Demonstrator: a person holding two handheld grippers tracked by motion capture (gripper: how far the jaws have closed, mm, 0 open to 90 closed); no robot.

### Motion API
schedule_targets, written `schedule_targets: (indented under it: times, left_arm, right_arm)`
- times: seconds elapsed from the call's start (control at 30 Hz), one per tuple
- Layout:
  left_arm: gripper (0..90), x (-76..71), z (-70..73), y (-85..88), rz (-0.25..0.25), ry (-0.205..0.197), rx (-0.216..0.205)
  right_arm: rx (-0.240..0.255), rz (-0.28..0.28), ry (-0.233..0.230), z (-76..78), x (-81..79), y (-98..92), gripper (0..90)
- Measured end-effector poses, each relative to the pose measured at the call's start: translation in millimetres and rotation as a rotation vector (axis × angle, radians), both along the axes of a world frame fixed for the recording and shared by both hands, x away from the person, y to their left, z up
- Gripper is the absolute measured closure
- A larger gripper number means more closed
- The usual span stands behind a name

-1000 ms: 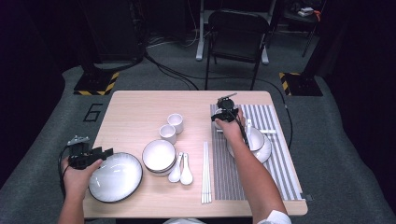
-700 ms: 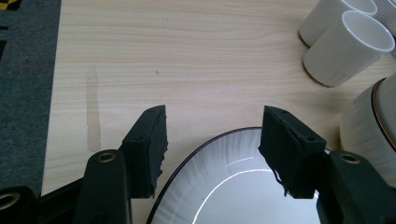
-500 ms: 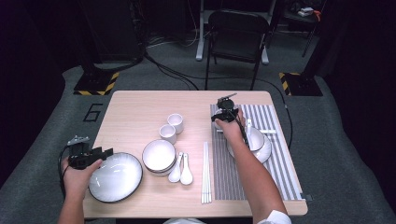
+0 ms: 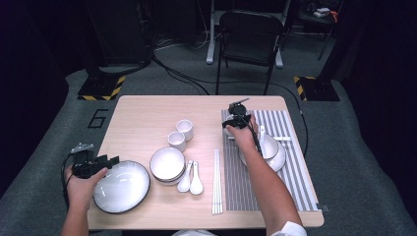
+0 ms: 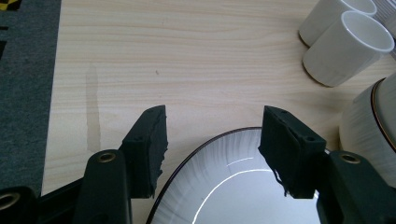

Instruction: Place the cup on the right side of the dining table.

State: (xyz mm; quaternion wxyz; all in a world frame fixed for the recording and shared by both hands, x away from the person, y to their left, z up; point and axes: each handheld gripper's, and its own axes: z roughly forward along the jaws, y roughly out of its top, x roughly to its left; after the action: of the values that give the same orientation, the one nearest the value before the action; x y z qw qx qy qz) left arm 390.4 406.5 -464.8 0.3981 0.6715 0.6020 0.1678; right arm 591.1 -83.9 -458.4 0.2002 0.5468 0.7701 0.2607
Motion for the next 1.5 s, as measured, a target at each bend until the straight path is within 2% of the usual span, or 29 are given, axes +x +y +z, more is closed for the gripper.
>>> schedule_targets:
  times: [0.37, 0.83, 1.0, 1.1, 1.5]
  left_arm:
    - [41.5, 0.2, 0.1, 0.4, -0.003, -0.004, 0.002]
    - [41.5, 0.1, 0.3, 0.6, -0.002, -0.006, 0.004]
    - [41.5, 0.2, 0.2, 0.3, -0.002, -0.007, 0.002]
    - [41.5, 0.2, 0.3, 0.3, -0.003, -0.004, 0.003]
    - [41.4, 0.2, 0.4, 0.3, -0.004, -0.003, 0.002]
  right_arm:
    - [0.001, -0.006, 0.033, -1.2, 0.0, 0.9, 26.4]
    - [-0.007, -0.016, 0.033, -2.0, 0.9, -1.0, 26.3]
    - [0.001, -0.037, 0.055, -2.2, 0.5, -1.2, 26.3]
    - [-0.002, -0.026, 0.043, -2.0, 1.1, -2.3, 26.3]
    - [0.023, -0.038, 0.048, 0.0, -0.7, -1.9, 24.8]
